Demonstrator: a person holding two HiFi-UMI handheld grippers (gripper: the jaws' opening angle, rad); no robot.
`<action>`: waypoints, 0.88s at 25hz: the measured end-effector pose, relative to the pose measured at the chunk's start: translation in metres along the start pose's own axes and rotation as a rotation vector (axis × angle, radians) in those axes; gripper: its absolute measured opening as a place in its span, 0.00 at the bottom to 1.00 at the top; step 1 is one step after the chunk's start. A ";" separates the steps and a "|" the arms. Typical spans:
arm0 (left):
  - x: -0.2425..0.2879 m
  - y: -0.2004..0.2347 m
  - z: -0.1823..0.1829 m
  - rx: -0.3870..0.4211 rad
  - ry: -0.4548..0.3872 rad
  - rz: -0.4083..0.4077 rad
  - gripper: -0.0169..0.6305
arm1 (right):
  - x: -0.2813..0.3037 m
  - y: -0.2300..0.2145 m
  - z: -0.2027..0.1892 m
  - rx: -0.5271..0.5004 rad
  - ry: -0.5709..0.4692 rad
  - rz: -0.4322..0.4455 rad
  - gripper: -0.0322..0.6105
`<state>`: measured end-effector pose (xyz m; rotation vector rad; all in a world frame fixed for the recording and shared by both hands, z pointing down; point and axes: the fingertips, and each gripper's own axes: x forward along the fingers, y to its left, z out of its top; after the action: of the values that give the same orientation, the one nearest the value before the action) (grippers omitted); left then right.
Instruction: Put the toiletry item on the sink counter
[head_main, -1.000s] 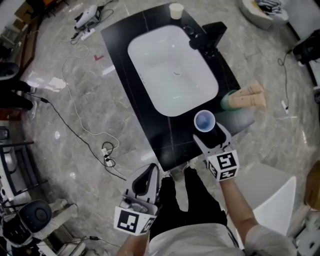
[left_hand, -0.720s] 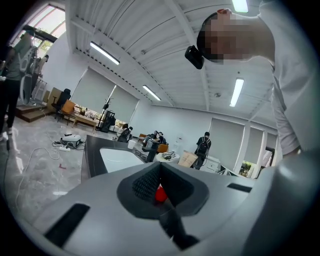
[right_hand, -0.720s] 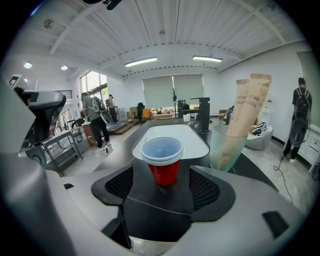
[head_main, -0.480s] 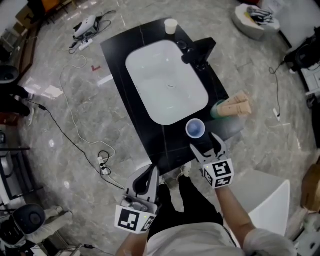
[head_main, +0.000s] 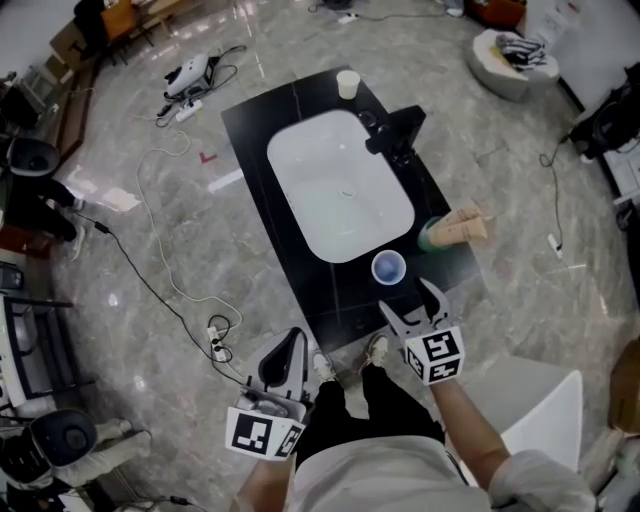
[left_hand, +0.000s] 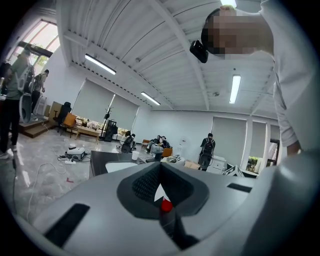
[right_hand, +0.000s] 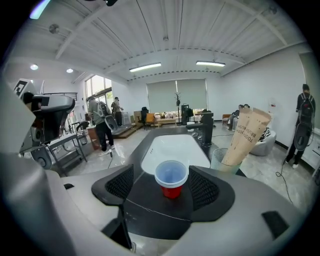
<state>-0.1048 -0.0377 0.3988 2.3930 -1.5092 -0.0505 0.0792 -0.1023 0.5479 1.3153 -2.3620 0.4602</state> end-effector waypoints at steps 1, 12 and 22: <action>0.000 -0.001 0.003 0.005 -0.003 -0.001 0.03 | -0.003 0.000 0.003 0.001 -0.005 0.001 0.60; 0.001 -0.018 0.030 0.032 -0.049 -0.035 0.03 | -0.035 0.007 0.037 -0.007 -0.061 0.001 0.60; -0.007 -0.012 0.051 0.056 -0.105 -0.003 0.03 | -0.042 0.007 0.065 -0.002 -0.120 0.023 0.60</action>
<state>-0.1074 -0.0388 0.3460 2.4713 -1.5733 -0.1382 0.0815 -0.0976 0.4705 1.3502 -2.4765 0.3957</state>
